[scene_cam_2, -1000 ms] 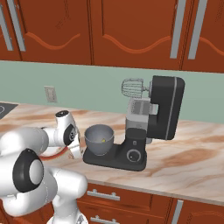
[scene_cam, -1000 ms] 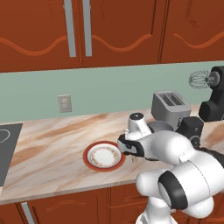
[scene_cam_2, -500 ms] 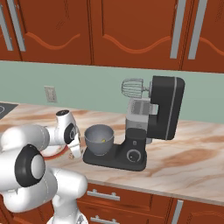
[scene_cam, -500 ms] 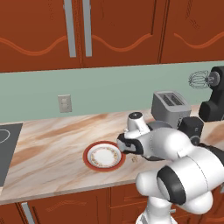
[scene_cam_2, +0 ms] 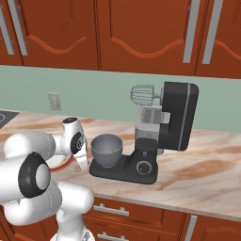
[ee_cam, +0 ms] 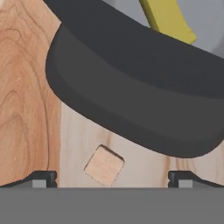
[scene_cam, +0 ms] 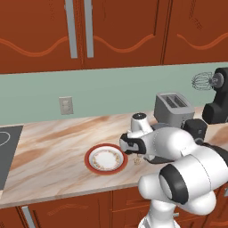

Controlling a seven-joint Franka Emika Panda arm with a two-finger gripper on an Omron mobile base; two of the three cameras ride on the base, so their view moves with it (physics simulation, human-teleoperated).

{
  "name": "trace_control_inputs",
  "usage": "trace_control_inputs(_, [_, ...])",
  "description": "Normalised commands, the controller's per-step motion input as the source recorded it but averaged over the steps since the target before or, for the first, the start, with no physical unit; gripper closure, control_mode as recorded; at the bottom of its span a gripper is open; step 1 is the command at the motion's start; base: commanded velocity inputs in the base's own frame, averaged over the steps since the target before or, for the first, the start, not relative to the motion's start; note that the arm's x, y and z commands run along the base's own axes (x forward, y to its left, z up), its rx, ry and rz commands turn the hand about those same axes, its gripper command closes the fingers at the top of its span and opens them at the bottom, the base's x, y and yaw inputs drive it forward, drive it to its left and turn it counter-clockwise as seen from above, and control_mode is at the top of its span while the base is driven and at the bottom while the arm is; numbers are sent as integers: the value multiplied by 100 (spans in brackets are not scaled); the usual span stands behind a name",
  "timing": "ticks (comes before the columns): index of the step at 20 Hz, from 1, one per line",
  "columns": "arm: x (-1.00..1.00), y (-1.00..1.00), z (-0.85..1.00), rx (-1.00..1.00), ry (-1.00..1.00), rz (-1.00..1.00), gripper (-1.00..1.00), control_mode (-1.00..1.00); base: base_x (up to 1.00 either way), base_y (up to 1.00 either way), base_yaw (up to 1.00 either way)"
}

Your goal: Add butter and sugar cubes to the stand mixer bowl and then turn on the stand mixer to begin making frosting.

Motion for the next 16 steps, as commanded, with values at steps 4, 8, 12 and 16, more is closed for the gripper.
trace_control_inputs(4, [0, 0, -14, 1, -2, 0, -100, -100, 0, 0, 0])
trace_control_inputs(8, [0, 0, -17, 0, -3, -2, -100, -100, 0, 0, 0])
trace_control_inputs(12, [0, 0, -16, 0, -4, -5, -100, -100, 0, 0, 0])
trace_control_inputs(16, [0, 0, -21, 0, -2, -6, -100, -100, 0, 0, 0])
